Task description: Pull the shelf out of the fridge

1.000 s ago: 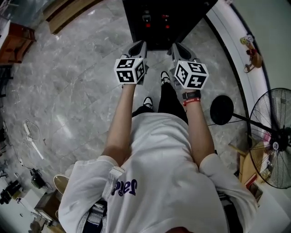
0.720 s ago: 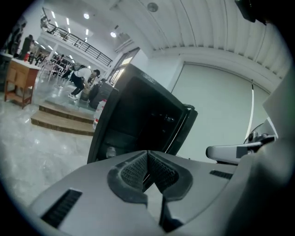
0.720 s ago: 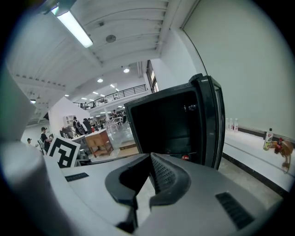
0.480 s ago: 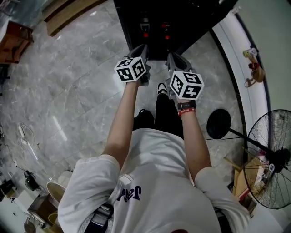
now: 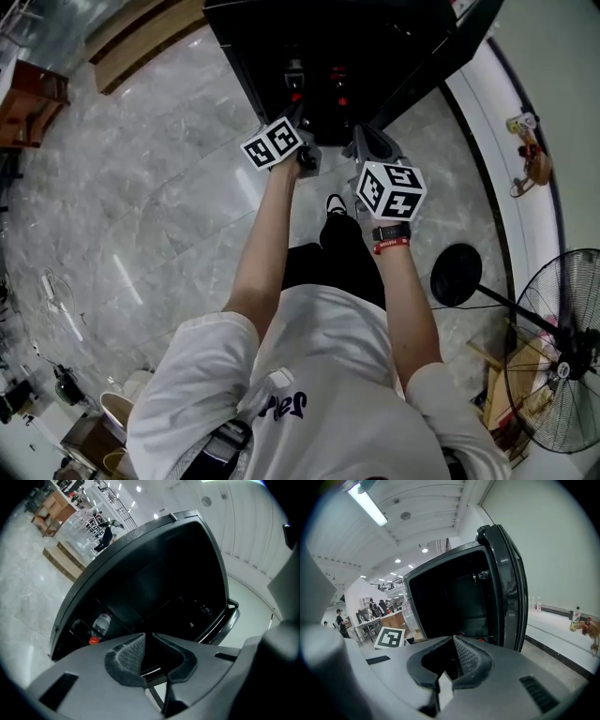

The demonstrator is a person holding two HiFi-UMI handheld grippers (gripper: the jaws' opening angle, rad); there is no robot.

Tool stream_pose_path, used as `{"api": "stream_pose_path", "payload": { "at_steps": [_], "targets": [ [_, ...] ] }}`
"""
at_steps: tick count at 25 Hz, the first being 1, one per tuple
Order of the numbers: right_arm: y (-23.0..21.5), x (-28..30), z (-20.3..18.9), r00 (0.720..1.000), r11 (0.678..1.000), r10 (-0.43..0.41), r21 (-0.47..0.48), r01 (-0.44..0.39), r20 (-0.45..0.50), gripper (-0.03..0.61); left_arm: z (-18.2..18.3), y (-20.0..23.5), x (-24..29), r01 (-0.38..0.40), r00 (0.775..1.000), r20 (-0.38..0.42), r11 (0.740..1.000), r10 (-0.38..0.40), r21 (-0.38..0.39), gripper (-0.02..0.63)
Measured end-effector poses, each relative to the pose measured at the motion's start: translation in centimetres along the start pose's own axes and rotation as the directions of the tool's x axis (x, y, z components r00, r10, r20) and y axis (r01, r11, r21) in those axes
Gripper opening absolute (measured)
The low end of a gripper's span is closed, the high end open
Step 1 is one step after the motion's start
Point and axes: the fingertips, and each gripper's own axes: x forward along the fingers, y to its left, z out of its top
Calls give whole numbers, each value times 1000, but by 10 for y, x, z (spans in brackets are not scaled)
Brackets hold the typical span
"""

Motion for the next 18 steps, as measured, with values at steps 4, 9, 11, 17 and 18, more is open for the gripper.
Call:
{"api": "stream_pose_path", "payload": {
  "at_steps": [4, 9, 11, 17, 18],
  "targets": [
    [-11, 18, -1, 1000, 1000, 13, 9, -13, -1, 2, 2, 15, 32, 9, 1000, 20, 998, -8, -61, 64],
    [-16, 33, -5, 1000, 1000, 25, 3, -25, -6, 2, -1, 34, 64, 33, 998, 52, 985, -24, -168, 125],
    [-18, 40, -6, 999, 999, 33, -1, -33, -5, 2, 0, 43, 76, 48, 997, 73, 975, -33, -215, 157],
    [-29, 55, -15, 999, 999, 43, -10, -44, -24, 2, 2, 67, 104, 117, 985, 164, 921, -59, -372, 254],
    [-30, 57, -17, 999, 999, 45, -11, -45, -27, 2, 3, 70, 109, 130, 981, 181, 910, -62, -393, 258]
  ]
}}
